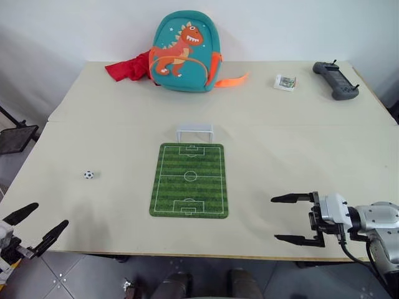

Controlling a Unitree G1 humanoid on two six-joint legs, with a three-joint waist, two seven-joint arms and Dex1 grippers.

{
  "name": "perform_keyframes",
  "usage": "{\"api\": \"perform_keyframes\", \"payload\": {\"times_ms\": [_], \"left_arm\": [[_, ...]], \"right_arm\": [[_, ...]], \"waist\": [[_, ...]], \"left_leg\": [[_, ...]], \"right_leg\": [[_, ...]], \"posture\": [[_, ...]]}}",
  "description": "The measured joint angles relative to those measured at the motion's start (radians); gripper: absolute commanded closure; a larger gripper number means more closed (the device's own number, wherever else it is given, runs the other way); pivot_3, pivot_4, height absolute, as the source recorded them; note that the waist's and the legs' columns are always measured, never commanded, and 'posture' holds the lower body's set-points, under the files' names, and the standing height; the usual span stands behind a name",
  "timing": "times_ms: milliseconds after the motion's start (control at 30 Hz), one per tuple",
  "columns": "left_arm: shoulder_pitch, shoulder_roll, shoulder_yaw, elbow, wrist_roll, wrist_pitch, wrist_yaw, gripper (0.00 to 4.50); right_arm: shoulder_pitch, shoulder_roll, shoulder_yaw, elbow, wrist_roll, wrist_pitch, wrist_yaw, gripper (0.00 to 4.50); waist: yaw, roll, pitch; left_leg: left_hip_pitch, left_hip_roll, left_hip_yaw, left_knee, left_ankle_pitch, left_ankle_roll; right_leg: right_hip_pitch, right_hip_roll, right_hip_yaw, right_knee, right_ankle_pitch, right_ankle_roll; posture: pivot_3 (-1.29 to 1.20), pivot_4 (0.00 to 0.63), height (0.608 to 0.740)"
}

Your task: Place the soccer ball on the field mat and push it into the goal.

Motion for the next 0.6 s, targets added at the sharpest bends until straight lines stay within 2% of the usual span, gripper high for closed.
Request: {"api": "perform_keyframes", "payload": {"times_ms": [133,200,333,433,600], "left_arm": [[0.000,-0.006,-0.001,-0.009,0.000,0.011,0.021,0.05],[0.001,-0.016,0.002,0.002,-0.035,0.073,0.033,0.05],[-0.006,-0.126,0.072,0.044,-0.146,0.108,0.067,0.05],[0.004,-0.193,0.104,0.078,-0.165,0.102,0.116,0.05],[-0.010,-0.218,0.078,0.036,-0.165,0.123,0.170,0.05]], "right_arm": [[-0.006,0.050,0.003,-0.052,0.039,0.033,-0.028,0.00],[-0.009,0.121,-0.004,-0.110,0.132,0.078,-0.070,0.00],[-0.043,0.253,-0.007,-0.215,0.220,0.143,-0.233,0.00],[-0.070,0.269,-0.006,-0.262,0.225,0.152,-0.271,0.00],[-0.076,0.269,0.003,-0.251,0.194,0.130,-0.248,0.00]], "waist": [[-0.006,0.000,0.000],[-0.007,0.000,0.000],[-0.008,0.000,0.000],[-0.003,-0.002,-0.001],[0.026,-0.006,-0.003]], "left_leg": [[0.001,0.004,0.002,0.000,-0.003,-0.001],[0.001,0.007,0.003,0.000,-0.004,-0.002],[0.000,0.014,0.006,0.005,-0.009,-0.005],[0.000,0.015,0.007,0.006,-0.009,-0.005],[0.000,0.015,0.006,0.015,-0.011,-0.004]], "right_leg": [[-0.001,0.003,0.000,0.000,0.001,-0.001],[-0.002,0.006,0.001,0.000,0.001,-0.002],[-0.003,0.014,0.003,0.001,0.003,-0.005],[-0.004,0.015,0.003,0.001,0.003,-0.005],[0.000,0.015,0.002,0.001,0.003,-0.006]], "posture": [[0.00,0.150,0.740],[0.00,0.150,0.740],[0.00,0.150,0.740],[0.00,0.150,0.740],[0.00,0.150,0.740]]}}
